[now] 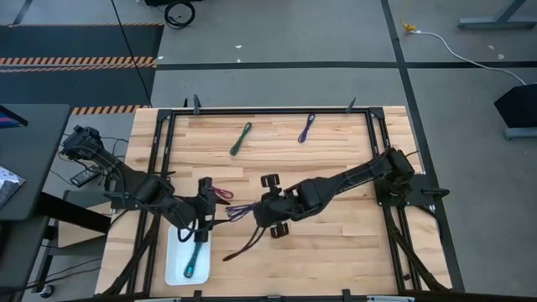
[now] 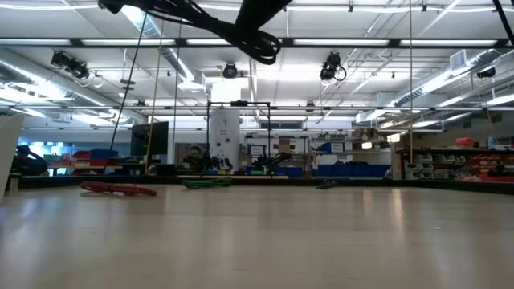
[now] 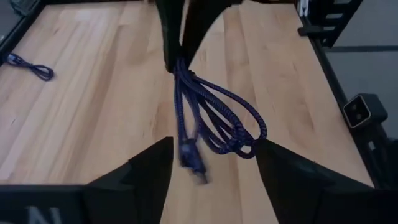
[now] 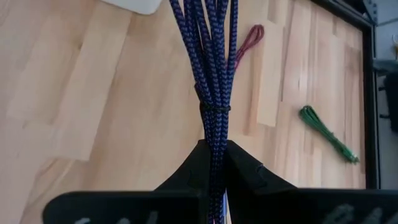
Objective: Pick and place USB-C Cables
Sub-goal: Put the bottom blue charger cable into the bin, then put the blue charger cable into the bin
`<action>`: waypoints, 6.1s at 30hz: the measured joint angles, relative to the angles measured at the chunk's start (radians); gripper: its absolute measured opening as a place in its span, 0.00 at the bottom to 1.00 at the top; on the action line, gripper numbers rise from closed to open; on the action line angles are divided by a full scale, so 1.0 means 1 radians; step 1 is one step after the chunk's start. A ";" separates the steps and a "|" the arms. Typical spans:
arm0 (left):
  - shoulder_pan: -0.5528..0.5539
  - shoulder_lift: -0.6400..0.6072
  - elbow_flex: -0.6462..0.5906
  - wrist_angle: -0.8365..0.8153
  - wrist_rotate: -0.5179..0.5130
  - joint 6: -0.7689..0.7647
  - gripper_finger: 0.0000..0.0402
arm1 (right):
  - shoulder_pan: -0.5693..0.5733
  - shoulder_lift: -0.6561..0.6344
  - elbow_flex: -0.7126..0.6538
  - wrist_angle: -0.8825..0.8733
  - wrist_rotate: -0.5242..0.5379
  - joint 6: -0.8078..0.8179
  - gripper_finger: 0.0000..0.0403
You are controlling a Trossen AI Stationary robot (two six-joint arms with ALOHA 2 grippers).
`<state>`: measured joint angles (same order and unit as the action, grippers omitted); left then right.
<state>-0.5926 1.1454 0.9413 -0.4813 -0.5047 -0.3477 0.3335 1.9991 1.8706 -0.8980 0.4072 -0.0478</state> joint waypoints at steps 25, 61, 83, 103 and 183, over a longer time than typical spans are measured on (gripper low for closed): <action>0.007 0.001 0.000 -0.009 -0.016 -0.005 0.64 | -0.137 -0.004 -0.132 0.185 -0.276 0.056 0.06; 0.013 0.117 0.000 -0.029 -0.042 -0.078 0.43 | -0.132 -0.006 -0.132 0.239 -0.306 0.044 0.07; 0.013 0.116 0.003 -0.063 -0.033 -0.171 0.07 | -0.128 -0.006 -0.132 0.234 -0.355 0.042 0.15; -0.122 0.115 0.200 -0.620 0.462 -0.472 0.07 | -0.085 -0.005 -0.131 0.065 -0.385 0.122 0.55; -0.233 0.348 0.195 -0.829 0.542 -0.425 0.52 | -0.079 -0.004 -0.132 0.042 -0.383 0.161 0.52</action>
<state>-0.8257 1.4929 1.1366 -1.3106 0.0368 -0.7724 0.2543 1.9949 1.7390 -0.8560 0.0244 0.1135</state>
